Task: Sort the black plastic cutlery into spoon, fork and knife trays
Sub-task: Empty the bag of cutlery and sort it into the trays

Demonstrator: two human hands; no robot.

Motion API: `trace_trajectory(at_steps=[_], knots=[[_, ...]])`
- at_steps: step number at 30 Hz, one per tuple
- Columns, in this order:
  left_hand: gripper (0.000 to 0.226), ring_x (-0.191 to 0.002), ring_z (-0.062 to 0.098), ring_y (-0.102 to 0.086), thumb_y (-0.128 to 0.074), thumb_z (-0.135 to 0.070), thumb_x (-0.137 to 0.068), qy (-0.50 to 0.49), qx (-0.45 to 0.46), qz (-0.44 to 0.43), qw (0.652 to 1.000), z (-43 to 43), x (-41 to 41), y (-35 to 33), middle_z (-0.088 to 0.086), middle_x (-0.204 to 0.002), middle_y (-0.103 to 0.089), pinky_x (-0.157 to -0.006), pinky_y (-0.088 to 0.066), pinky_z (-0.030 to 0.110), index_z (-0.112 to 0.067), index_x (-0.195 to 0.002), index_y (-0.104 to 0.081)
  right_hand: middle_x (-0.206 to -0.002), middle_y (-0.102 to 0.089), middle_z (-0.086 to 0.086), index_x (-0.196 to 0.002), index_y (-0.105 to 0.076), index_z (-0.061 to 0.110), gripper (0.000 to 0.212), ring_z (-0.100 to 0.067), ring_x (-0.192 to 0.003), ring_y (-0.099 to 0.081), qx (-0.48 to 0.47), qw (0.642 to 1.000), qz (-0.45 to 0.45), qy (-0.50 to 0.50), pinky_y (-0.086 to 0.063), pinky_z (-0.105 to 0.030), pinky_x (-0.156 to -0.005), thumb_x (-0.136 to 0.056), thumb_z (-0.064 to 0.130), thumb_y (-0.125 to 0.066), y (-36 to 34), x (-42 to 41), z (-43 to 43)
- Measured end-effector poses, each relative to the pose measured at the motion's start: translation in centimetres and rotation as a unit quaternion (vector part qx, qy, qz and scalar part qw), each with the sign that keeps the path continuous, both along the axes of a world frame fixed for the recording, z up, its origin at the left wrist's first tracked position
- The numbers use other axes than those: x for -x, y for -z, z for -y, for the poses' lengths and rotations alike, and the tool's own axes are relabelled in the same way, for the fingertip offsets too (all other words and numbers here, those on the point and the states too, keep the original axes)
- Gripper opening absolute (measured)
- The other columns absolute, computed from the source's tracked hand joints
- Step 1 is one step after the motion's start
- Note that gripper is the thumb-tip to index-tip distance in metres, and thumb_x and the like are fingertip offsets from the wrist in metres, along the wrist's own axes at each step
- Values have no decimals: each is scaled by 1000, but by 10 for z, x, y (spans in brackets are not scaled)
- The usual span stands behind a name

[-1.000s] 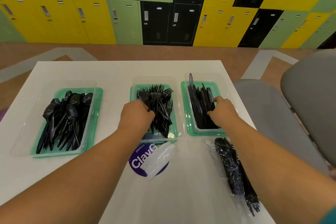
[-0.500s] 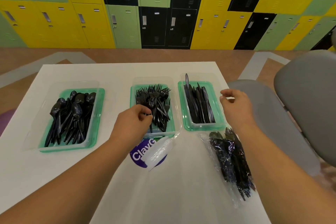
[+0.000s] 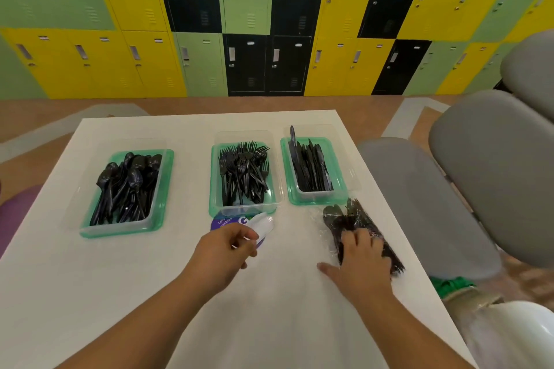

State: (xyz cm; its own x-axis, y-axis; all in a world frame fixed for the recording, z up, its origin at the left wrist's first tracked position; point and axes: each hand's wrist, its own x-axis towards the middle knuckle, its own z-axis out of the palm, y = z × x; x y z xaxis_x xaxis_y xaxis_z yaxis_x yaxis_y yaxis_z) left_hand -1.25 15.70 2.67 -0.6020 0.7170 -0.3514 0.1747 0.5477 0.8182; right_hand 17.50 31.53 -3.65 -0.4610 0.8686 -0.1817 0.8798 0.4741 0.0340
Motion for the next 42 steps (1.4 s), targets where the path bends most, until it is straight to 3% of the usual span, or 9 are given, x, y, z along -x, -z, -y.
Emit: trace_trajectory(at_steps=[4, 8, 15, 21, 25, 30, 35, 38, 42], knots=[[10, -63, 9, -63, -57, -20, -91, 18, 6, -15, 1000, 6, -8, -6, -7, -82, -71, -55, -42, 18, -28, -89, -63, -132, -40, -4, -136, -35, 17, 46, -25, -119, -39, -8, 999, -12, -34, -48, -32, -87, -93, 26, -49, 6, -8, 5], [9, -65, 9, -63, -57, -20, -92, 28, 15, -18, 999, 11, -11, -12, -7, -83, -71, -56, -42, 17, -25, -93, -64, -125, -53, -6, -125, -44, 13, 33, -24, -115, -51, 31, 999, -14, -12, -48, -33, -86, -93, 9, -43, -12, -9, -5], [10, -70, 12, -62, -60, -18, -90, 26, -9, -20, 999, 16, -12, -14, -4, -88, -71, -61, -46, 19, -26, -92, -66, -94, -57, -3, -94, -49, 19, 6, -20, -79, -53, 47, 990, -126, -39, -37, -27, -66, -94, 16, -44, -54, -17, -6], [37, -116, -1, -41, -69, -16, -80, 181, -94, -257, 945, 20, -14, -13, -22, -135, -32, -89, -46, 20, -39, -92, -43, -100, -61, 6, -92, -56, 27, 6, -15, -83, -56, 199, 953, -192, -123, -46, -25, -68, -94, 22, -53, -82, -8, 22], [40, -100, 4, -52, -61, -5, -82, 234, -93, -299, 920, 28, -4, -5, -27, -112, -47, -82, -46, 15, -39, -83, -40, -102, -62, 8, -89, -54, 33, 11, -14, -91, -58, 238, 937, -213, -140, -50, -26, -81, -93, 23, -56, -82, 1, 34], [51, -73, 10, -56, -55, 7, -73, 159, -72, -240, 955, 39, 5, -1, -11, -74, -61, -68, -47, 23, -43, -71, -51, -111, -58, 13, -109, -54, 31, 15, -10, -97, -56, 211, 933, -237, -168, -47, -22, -85, -94, 26, -55, -69, 2, 44], [40, -59, 3, -50, -53, 8, -80, 14, -80, -132, 988, 48, 14, 2, -11, -70, -65, -53, -38, 13, -29, -68, -60, -137, -27, 21, -133, -24, 51, 76, -7, -115, -40, 178, 923, -190, -282, -36, -22, -101, -74, 53, -71, -55, -9, 47], [41, -71, 10, -57, -54, 11, -80, -16, -84, -61, 995, 53, 21, 0, -13, -71, -67, -63, -46, 23, -26, -65, -64, -135, -34, 12, -131, -29, 45, 68, -13, -112, -45, 87, 915, -187, -346, -43, -29, -95, -79, 24, -68, -39, -9, 50], [29, -72, 12, -58, -66, 5, -78, -11, -107, 1, 994, 55, 19, -12, 1, -75, -70, -65, -47, 17, -21, -66, -68, -111, -58, 14, -107, -56, 41, 49, -7, -100, -55, 153, 899, -307, -271, -46, -17, -88, -78, 2, -59, -42, -2, 51]])
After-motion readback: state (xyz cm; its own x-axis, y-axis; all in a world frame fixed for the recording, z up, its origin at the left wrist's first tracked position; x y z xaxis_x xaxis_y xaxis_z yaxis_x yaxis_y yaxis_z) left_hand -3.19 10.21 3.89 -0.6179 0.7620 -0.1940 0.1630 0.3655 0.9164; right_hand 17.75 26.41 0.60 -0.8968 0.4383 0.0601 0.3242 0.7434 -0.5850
